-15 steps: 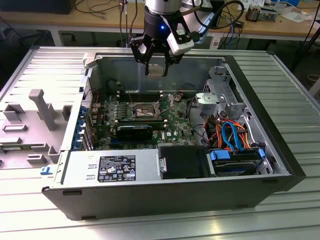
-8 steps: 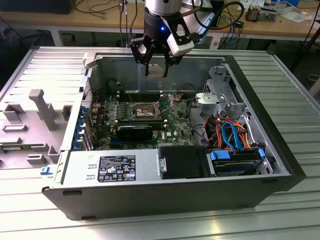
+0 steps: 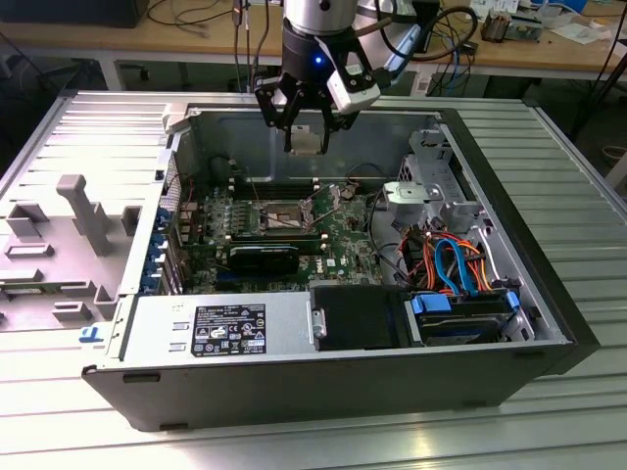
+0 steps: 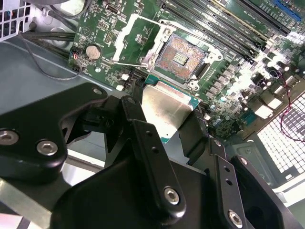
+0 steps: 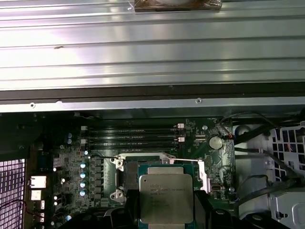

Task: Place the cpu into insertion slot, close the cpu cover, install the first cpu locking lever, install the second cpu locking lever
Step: 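Place the cpu into insertion slot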

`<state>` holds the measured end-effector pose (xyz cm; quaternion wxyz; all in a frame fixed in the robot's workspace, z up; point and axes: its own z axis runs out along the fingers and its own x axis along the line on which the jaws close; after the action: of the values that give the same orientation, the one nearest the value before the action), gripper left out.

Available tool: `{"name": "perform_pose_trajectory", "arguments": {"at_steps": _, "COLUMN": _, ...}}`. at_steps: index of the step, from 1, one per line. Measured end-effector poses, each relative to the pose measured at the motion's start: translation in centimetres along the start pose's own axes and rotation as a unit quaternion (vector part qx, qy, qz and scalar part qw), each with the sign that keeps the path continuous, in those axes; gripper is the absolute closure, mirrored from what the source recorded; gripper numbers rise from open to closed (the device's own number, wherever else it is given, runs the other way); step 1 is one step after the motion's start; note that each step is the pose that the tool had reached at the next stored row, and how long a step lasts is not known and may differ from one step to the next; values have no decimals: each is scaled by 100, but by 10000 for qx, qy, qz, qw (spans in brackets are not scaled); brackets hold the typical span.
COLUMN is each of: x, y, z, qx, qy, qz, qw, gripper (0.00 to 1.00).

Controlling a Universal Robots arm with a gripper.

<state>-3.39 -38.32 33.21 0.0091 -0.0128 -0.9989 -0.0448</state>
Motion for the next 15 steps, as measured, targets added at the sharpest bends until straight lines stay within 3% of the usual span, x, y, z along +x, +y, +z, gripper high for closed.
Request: {"name": "perform_pose_trajectory", "arguments": {"at_steps": 15, "x": -2, "y": -39, "z": 42, "qx": 0, "qy": 0, "qz": 0, "qw": 10000, "gripper": 45}}
